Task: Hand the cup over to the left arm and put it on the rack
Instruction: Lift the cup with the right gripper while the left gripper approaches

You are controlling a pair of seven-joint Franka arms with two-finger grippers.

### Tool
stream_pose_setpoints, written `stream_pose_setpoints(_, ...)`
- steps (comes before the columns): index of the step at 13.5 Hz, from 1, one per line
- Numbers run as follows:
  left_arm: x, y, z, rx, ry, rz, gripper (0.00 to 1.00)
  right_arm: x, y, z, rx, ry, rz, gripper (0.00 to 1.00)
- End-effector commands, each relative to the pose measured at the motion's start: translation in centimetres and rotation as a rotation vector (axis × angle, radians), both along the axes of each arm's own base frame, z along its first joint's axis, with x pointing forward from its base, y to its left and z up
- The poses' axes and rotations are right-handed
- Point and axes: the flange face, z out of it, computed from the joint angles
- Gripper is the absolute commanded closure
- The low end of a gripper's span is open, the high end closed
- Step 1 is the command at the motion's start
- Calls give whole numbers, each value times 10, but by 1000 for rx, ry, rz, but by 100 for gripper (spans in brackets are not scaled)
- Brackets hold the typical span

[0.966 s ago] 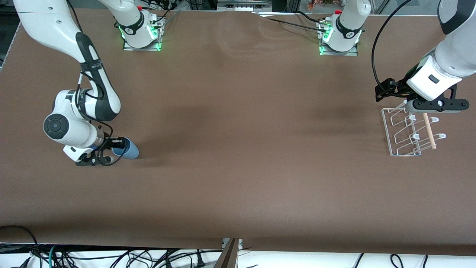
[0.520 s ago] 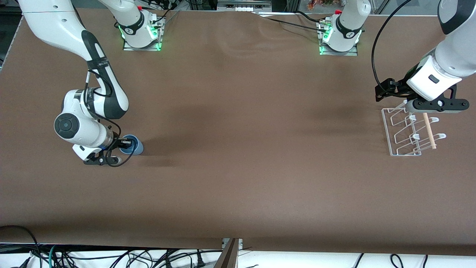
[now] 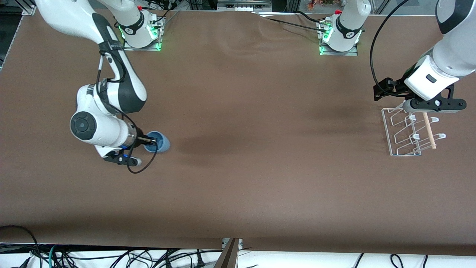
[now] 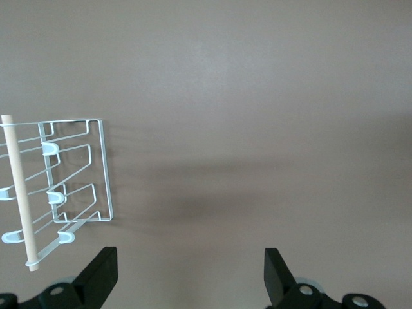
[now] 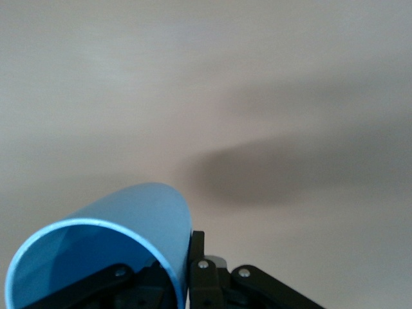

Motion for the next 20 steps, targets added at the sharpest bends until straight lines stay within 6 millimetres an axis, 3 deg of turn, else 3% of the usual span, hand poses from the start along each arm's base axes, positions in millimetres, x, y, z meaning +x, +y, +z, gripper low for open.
stream_pose_setpoints(1,-4,-23,2,-9,11,-29,0,-5,56,27,134,42,-150,100)
stream_pose_setpoints(3,-3,-25,-3,-11,20,-39,0,-11,100,52,274,95,-266,100)
stream_pose_setpoints(5,0,-42,-17,-10,48,-62,0,-25,147,75,400,164,-335,100)
stream_pose_setpoints(10,23,-52,-44,-131,93,-128,0,-50,217,115,566,311,-486,100)
stream_pose_setpoints(13,43,-65,-41,-223,56,-366,0,-63,245,119,659,366,-515,100)
stream_pose_setpoints(17,54,-77,-55,-494,-22,-609,0,-67,259,133,744,417,-533,100)
stream_pose_setpoints(20,56,-107,-54,-617,-147,-834,0,-72,269,135,746,419,-521,100)
